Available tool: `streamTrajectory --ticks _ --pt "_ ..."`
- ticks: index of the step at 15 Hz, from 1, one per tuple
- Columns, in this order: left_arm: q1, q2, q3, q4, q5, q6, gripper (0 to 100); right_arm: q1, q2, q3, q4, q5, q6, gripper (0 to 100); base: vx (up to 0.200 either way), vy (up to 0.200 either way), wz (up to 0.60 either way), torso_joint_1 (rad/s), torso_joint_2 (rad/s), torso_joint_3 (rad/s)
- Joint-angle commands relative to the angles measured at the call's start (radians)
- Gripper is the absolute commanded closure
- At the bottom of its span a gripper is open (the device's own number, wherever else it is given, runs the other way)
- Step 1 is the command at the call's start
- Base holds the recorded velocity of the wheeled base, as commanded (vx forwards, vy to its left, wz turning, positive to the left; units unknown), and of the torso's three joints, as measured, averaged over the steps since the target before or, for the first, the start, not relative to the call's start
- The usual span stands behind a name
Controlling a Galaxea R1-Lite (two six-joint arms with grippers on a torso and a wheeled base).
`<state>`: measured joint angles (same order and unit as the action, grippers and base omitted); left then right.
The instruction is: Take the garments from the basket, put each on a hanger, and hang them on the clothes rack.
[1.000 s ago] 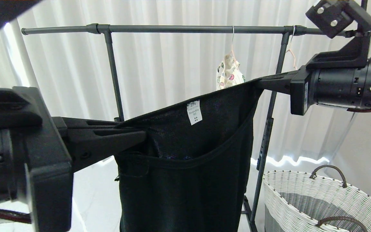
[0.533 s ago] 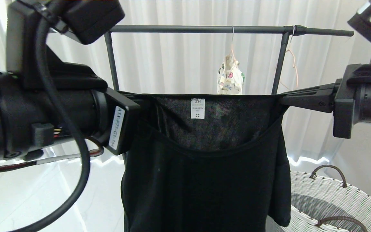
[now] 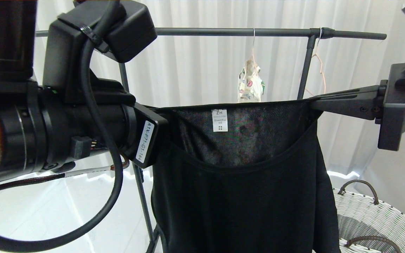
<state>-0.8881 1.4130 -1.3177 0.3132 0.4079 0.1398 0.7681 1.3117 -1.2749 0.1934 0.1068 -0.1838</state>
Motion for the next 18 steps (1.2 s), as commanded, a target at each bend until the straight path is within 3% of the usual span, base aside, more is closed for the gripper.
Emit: streamTrajectory --ticks 1,2,8,14,17,18 --pt "0.000 0.001 0.000 0.001 0.000 0.000 100 0.000 0.000 0.000 0.003 -0.001 0.000 100 0.000 0.000 0.00 0.000 0.00 0.000" --pt "0.000 0.001 -0.002 0.000 0.000 0.001 100 0.000 -0.002 0.002 0.006 -0.001 0.001 0 0.000 0.000 0.00 0.000 0.00 0.000" --pt "0.081 0.000 -0.002 -0.002 0.000 0.001 100 0.007 -0.023 0.035 0.001 0.002 0.000 0 0.000 0.000 0.00 0.000 0.00 0.000" --pt "0.287 -0.052 0.113 -0.046 0.000 -0.002 100 -0.009 -0.065 0.054 0.001 0.004 0.001 0 0.000 0.000 0.00 0.000 0.00 0.000" --pt "0.314 -0.121 0.192 -0.095 -0.006 0.009 100 -0.107 -0.062 0.074 0.012 -0.024 -0.003 0 0.000 0.000 0.00 0.000 0.00 0.000" --pt "0.314 -0.161 0.219 -0.094 -0.011 0.012 100 -0.162 -0.062 0.078 0.055 -0.095 -0.005 0 0.000 0.000 0.00 0.000 0.00 0.000"
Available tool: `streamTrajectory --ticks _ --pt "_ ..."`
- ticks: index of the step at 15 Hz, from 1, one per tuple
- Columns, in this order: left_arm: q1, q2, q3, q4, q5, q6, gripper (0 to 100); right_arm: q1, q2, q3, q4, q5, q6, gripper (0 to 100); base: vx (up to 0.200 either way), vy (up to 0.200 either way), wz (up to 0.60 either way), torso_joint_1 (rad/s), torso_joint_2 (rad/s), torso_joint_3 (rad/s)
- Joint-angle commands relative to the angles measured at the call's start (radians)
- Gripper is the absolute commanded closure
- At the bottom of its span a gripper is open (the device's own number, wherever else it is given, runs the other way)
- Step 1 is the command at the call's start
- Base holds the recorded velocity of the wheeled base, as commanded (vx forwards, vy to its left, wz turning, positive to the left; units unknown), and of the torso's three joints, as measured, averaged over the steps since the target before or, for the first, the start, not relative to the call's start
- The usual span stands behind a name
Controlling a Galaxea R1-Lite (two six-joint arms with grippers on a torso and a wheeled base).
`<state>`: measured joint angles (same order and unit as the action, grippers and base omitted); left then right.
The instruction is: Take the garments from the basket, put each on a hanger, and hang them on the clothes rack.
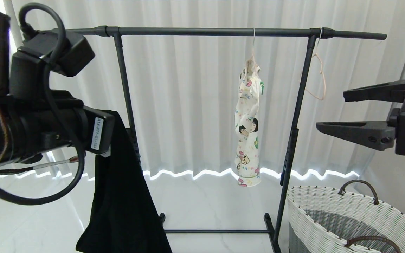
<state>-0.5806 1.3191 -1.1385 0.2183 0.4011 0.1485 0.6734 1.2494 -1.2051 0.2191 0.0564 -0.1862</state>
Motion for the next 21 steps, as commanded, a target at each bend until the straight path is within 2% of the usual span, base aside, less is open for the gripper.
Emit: streamTrajectory --ticks 1,2,3,5,7,10,12,16,18,21 --pt "0.007 -0.109 0.072 0.001 -0.004 0.014 100 -0.107 0.004 0.002 0.103 -0.153 -0.003 0 0.000 0.000 0.00 0.000 0.00 0.000" --pt "0.008 -0.156 0.115 0.001 -0.007 0.036 100 -0.133 0.005 -0.004 0.170 -0.283 -0.001 0 0.000 0.000 0.00 0.000 0.00 0.000" --pt "0.018 -0.195 0.151 0.001 -0.011 0.046 100 -0.150 0.007 0.004 0.180 -0.336 0.008 0 0.000 0.000 0.00 0.000 0.00 0.000" --pt "0.031 -0.251 0.201 0.001 -0.011 0.049 100 -0.179 0.001 0.042 0.167 -0.372 0.013 0 0.000 0.000 0.00 0.000 0.00 0.000" --pt "0.054 -0.287 0.224 0.001 -0.011 0.049 100 -0.201 -0.018 0.128 0.095 -0.418 0.010 0 0.000 0.000 0.00 0.000 0.00 0.000" --pt "0.061 -0.298 0.224 0.001 -0.010 0.049 100 -0.202 -0.045 0.266 -0.007 -0.567 -0.007 0 0.000 0.000 0.00 0.000 0.00 0.000" --pt "0.061 -0.302 0.224 0.001 -0.010 0.049 100 -0.218 -0.051 0.289 -0.037 -0.569 0.011 0 0.000 0.000 0.00 0.000 0.00 0.000" --pt "0.062 -0.321 0.237 0.001 -0.010 0.051 100 -0.247 -0.022 0.276 -0.113 -0.556 0.209 0 0.000 0.000 0.00 0.013 -0.07 -0.061" --pt "0.062 -0.333 0.249 0.001 -0.011 0.066 100 -0.268 -0.013 0.266 -0.118 -0.556 0.251 0 0.000 0.000 0.00 0.134 -0.38 -0.239" --pt "0.061 -0.342 0.253 0.000 -0.013 0.072 100 -0.287 -0.005 0.253 -0.119 -0.555 0.263 0 0.000 0.000 0.00 0.155 -0.44 -0.282"
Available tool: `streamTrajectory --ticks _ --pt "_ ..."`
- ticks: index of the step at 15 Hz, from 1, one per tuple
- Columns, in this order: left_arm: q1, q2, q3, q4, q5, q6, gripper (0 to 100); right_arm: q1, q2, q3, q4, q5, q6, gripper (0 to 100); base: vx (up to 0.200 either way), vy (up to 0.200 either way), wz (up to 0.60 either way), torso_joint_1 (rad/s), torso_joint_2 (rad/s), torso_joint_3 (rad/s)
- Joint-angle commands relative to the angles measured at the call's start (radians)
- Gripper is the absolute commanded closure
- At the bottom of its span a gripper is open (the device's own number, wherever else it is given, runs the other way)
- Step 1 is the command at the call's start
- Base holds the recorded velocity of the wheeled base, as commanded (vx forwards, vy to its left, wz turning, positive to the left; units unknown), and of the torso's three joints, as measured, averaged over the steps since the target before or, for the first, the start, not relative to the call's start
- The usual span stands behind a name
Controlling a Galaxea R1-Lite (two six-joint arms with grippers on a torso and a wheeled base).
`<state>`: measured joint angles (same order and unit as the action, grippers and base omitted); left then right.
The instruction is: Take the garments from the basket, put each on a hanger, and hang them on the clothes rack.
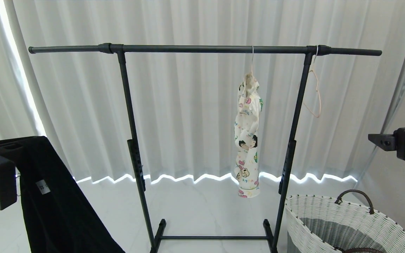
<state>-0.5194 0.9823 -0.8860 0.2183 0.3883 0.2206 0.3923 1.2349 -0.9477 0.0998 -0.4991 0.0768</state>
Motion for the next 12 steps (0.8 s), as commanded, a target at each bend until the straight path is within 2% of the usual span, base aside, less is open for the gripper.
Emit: streamTrajectory --ticks 1,12 --pt "-0.001 -0.007 0.001 0.000 0.001 -0.001 100 -0.006 0.011 -0.005 0.000 0.002 0.001 0 0.000 0.000 0.00 0.168 -0.47 -0.286" --pt "-0.001 -0.044 0.032 -0.004 0.003 0.011 100 -0.006 0.008 -0.005 -0.023 0.004 0.009 0 0.000 0.000 0.00 0.201 -0.48 -0.281"
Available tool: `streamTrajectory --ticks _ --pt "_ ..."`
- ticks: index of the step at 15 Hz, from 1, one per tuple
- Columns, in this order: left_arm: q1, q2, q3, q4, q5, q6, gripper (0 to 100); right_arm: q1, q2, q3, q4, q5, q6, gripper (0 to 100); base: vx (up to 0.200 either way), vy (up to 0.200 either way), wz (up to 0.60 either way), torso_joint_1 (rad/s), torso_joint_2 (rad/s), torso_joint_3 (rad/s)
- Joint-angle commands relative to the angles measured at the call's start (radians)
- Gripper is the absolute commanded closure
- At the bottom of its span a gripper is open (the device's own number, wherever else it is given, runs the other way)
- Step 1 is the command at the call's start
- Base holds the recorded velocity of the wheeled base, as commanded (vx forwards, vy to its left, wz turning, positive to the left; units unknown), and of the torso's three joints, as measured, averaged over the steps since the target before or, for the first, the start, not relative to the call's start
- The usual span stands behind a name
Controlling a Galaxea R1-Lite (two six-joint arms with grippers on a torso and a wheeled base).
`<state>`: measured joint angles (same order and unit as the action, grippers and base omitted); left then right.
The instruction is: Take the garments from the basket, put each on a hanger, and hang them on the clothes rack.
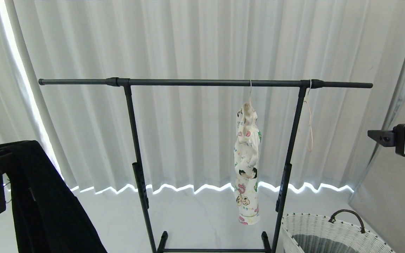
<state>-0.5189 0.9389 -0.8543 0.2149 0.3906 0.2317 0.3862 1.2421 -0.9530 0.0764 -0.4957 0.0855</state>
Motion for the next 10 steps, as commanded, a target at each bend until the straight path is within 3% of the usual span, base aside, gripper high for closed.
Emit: streamTrajectory --ticks 1,7,10 --pt "0.000 0.001 0.000 0.000 0.001 0.000 100 0.000 0.000 0.000 0.000 -0.001 0.000 0 0.000 0.000 0.00 0.237 -0.51 -0.290" --pt "0.000 0.000 0.006 -0.002 0.001 0.000 100 0.000 0.003 0.022 -0.050 0.003 0.002 0 0.000 0.000 0.00 0.246 -0.53 -0.290" --pt "-0.001 0.000 0.007 -0.002 0.001 0.001 100 -0.016 -0.006 0.054 -0.089 0.075 -0.012 0 0.000 0.000 0.00 0.186 -0.39 -0.214"
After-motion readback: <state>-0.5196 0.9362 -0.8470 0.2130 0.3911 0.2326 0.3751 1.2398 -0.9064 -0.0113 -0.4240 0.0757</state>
